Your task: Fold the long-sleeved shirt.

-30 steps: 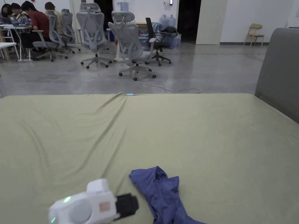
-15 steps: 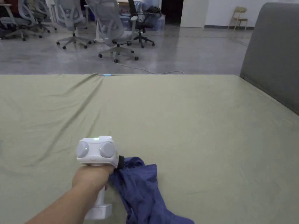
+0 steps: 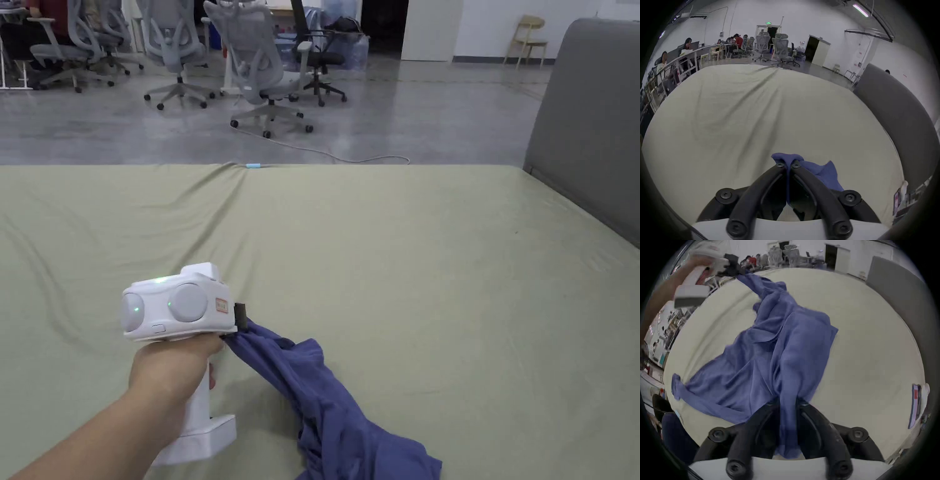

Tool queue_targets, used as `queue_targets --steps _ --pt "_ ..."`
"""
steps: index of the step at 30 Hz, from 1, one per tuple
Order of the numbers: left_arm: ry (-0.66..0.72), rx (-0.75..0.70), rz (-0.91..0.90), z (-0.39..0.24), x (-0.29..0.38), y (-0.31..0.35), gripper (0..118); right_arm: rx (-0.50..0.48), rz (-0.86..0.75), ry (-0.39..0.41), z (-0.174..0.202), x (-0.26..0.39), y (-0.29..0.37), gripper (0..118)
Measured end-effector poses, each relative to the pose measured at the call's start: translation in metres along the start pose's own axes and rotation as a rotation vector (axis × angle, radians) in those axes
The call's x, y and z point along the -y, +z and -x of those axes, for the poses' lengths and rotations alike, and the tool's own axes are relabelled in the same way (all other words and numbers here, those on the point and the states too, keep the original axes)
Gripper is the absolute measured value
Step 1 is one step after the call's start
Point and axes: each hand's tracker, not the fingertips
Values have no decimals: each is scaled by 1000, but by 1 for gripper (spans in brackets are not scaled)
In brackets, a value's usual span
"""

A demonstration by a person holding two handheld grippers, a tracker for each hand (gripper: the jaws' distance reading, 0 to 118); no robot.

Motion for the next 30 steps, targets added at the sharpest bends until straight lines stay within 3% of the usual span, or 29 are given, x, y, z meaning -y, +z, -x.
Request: queue_targets --steps 3,8,14,17,21,24,27,30 --pt "64 49 -53 20 3 49 1 7 -216 -102 -3 -2 49 19" --pt "158 105 -260 46 16 175 1 27 -631 -76 -3 -10 156 19" --pt "245 86 -547 65 41 341 1 -20 -901 -141 27 -51 265 18" --pt "262 81 -646 77 33 396 1 -40 -1021 -108 43 -84 309 18" --pt "240 26 -729 89 -6 432 1 -53 -1041 -62 59 -143 360 18" --pt "272 73 -737 98 -50 440 1 -15 -1033 -6 73 -199 389 18" --pt "285 86 -734 108 -102 439 1 -21 -951 25 67 -268 410 18" --pt "265 83 -762 103 -151 433 1 46 -870 73 60 -334 418 18"
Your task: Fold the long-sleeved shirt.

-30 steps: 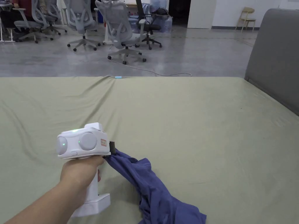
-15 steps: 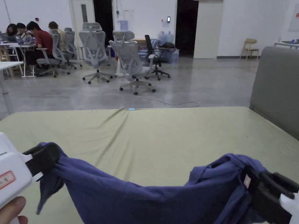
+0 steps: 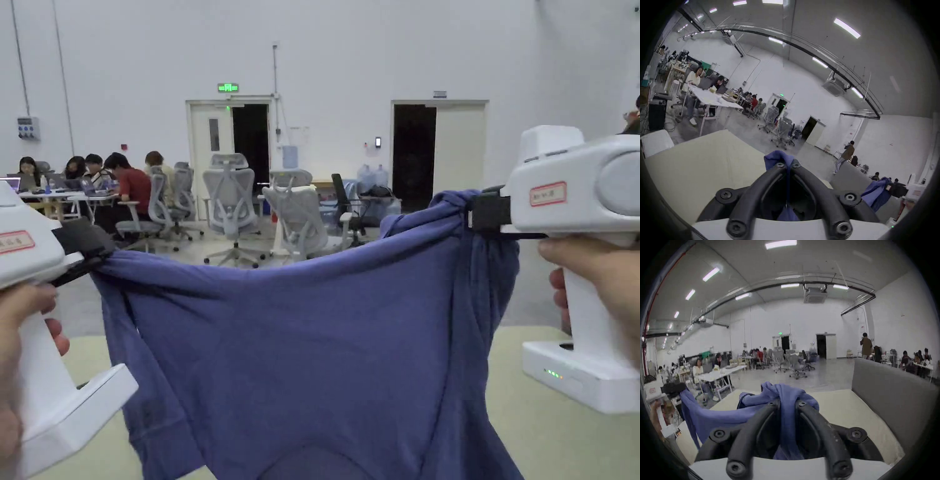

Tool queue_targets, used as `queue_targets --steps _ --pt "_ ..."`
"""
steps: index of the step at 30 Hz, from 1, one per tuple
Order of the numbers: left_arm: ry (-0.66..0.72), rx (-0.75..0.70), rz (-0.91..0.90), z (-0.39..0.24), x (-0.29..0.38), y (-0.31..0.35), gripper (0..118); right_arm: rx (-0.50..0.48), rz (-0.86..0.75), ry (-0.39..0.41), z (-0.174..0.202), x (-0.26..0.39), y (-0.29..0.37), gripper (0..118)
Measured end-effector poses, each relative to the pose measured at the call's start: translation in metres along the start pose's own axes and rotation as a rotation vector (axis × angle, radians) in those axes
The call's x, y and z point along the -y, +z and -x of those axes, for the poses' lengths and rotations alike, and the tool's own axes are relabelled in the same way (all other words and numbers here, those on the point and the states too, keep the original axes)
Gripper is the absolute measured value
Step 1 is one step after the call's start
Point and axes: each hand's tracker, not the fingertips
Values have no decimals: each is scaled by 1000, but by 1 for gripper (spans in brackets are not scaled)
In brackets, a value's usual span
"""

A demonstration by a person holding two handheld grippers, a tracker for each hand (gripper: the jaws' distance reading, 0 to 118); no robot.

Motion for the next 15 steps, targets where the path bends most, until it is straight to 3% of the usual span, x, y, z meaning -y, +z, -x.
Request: queue_targets --steps 6,9,15 --pt "13 20 -12 -25 -40 -78 1 72 137 76 -10 -65 -94 18" --pt "-46 7 -26 -32 -47 -117 1 123 166 138 -22 -81 -137 18" --pt "-4 -36 -25 -17 -38 -174 1 148 177 118 -47 -80 -201 18"
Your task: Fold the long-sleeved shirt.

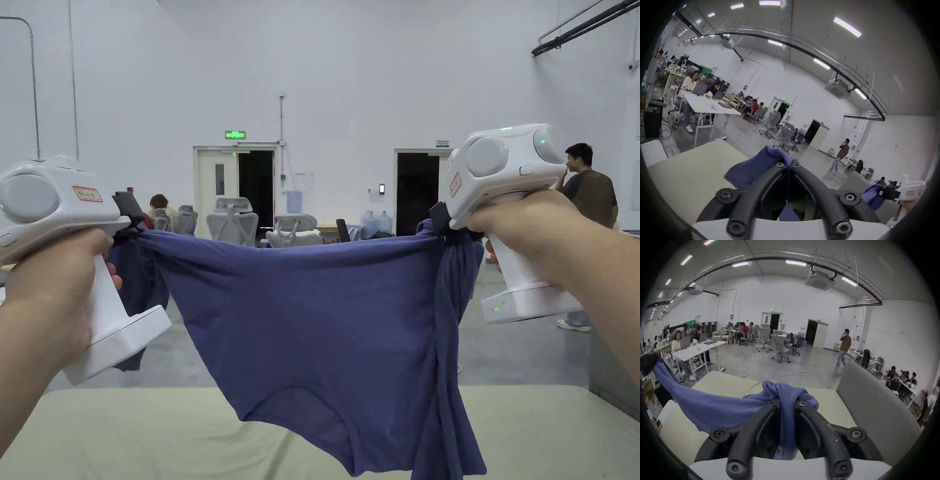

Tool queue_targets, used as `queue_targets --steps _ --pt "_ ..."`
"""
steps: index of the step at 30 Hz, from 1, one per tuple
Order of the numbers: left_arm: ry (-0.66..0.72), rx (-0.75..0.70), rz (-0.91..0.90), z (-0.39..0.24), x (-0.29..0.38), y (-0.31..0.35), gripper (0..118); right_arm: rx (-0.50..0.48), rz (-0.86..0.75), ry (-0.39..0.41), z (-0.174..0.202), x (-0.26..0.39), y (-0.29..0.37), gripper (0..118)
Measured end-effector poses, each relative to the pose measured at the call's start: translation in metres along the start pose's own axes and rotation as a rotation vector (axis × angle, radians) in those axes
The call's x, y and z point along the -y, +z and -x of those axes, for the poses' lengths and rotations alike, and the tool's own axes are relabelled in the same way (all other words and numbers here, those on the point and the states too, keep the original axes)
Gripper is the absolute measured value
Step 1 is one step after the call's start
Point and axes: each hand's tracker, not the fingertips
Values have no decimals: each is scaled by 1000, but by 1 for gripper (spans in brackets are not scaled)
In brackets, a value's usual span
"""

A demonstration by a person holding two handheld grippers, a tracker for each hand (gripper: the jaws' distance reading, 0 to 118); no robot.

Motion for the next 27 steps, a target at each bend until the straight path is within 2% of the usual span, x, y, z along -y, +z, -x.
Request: queue_targets --steps 3,5,7,11,14,15,18,23,24,27 --pt "-36 -40 31 20 29 -27 1 -9 27 0 -1 27 -43 18" --pt "-43 -50 60 39 59 -42 1 -19 71 28 5 61 -73 18" --pt "-55 -79 140 63 105 -56 1 -35 158 60 10 110 -110 18" --pt "-54 -159 352 121 224 -64 1 -70 330 65 30 243 -167 18" --pt "-35 -224 501 157 294 -46 1 -66 434 108 46 331 -177 18" --pt "-16 -234 531 170 312 -36 1 -81 456 118 47 354 -174 18" --pt "29 -247 584 195 342 11 1 -137 488 79 45 415 -151 18" --pt "9 -225 621 222 341 114 1 -213 453 190 45 480 -60 18" --pt "11 -224 619 224 342 134 1 -226 444 212 64 486 -34 18" --pt "5 -242 685 229 346 196 1 -249 459 253 71 517 19 18"
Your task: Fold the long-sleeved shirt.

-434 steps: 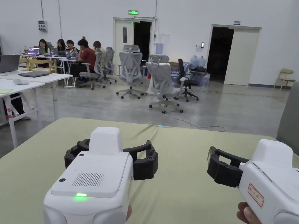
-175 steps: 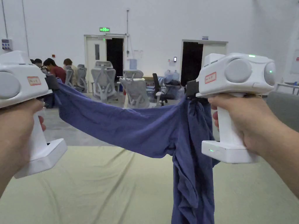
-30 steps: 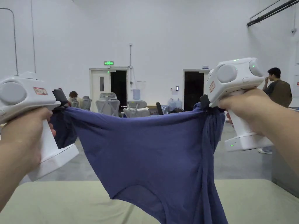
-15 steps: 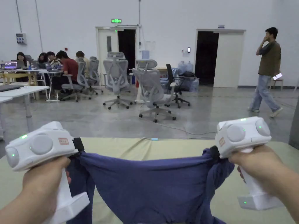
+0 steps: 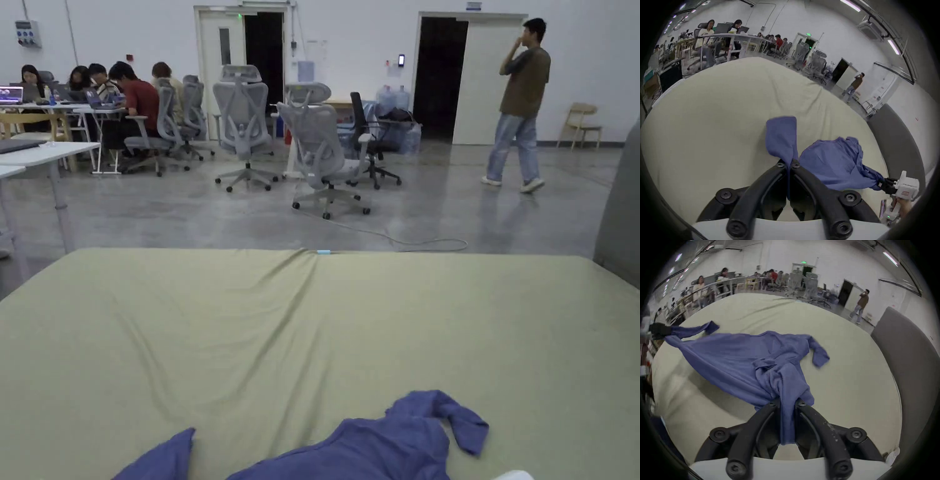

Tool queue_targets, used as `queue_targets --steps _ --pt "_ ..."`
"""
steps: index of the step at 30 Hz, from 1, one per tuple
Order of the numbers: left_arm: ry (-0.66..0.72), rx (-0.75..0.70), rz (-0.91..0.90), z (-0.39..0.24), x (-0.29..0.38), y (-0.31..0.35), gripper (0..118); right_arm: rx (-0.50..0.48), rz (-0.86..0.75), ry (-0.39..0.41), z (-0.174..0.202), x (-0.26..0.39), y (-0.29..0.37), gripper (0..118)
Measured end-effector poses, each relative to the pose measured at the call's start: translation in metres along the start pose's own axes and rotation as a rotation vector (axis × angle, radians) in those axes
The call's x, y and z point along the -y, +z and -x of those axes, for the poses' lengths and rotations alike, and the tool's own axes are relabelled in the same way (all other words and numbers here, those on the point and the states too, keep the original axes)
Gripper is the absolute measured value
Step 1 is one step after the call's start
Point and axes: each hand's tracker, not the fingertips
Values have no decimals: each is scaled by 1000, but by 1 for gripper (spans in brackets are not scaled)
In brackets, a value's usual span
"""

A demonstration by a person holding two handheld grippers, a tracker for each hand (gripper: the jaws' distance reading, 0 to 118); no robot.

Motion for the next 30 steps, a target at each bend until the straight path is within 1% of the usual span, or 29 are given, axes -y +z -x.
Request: queue_targets --steps 1,2,4,5,7,8,10,11,12,13,14,15,16,17,18,19,20,21,23,24,25,26,27,28,29,30 --pt "16 7 15 7 14 14 1 -14 31 24 26 10 12 18" --pt "24 1 29 13 27 27 1 -29 50 39 37 24 19 18" --pt "-4 9 71 21 53 51 1 -32 88 43 56 49 30 18" --pt "-17 -3 80 27 64 59 1 -41 120 37 71 57 35 18" --pt "-25 -35 123 39 81 68 1 -77 178 -3 88 72 42 18" --pt "-8 -44 147 48 88 70 1 -84 208 -6 98 77 42 18" --pt "17 -85 203 61 98 68 1 -81 247 18 111 85 42 18" --pt "28 -99 236 68 102 62 1 -76 257 11 120 86 39 21" --pt "36 -109 260 70 111 53 1 -81 291 2 126 87 35 27" --pt "55 -115 279 76 114 45 3 -104 331 -17 118 92 29 44" --pt "80 -117 284 83 117 37 12 -104 318 -48 119 91 28 68" --pt "89 -117 284 86 115 36 47 -98 296 -94 118 90 31 98" --pt "88 -120 277 72 122 44 82 -82 240 -165 114 87 40 112" --pt "76 -109 229 68 119 54 110 -69 179 -247 91 94 52 115" --pt "56 -88 162 62 117 68 118 -83 127 -304 87 90 68 114" --pt "21 -55 73 55 114 85 117 -82 72 -351 84 88 86 114" --pt "-29 4 23 39 117 101 117 -63 8 -390 86 87 106 114" --pt "-60 31 -16 31 120 114 117 -54 -56 -421 76 96 129 115" --pt "-128 56 -49 14 130 134 117 -49 -167 -493 84 104 159 115" --pt "-153 65 -35 3 139 143 115 -54 -179 -514 91 110 167 111" --pt "-187 70 28 -5 147 149 105 -55 -173 -524 93 121 179 100" --pt "-212 86 104 -12 154 153 76 -56 -157 -515 102 127 183 73" --pt "-231 115 143 -17 161 155 0 -53 -133 -510 111 131 185 14" --pt "-258 126 168 -20 170 151 1 -52 -93 -494 120 137 184 4" --pt "-235 151 189 -27 177 150 1 -61 -48 -487 126 143 179 4" --pt "-253 126 175 -32 177 146 1 -63 -28 -489 132 146 179 4"
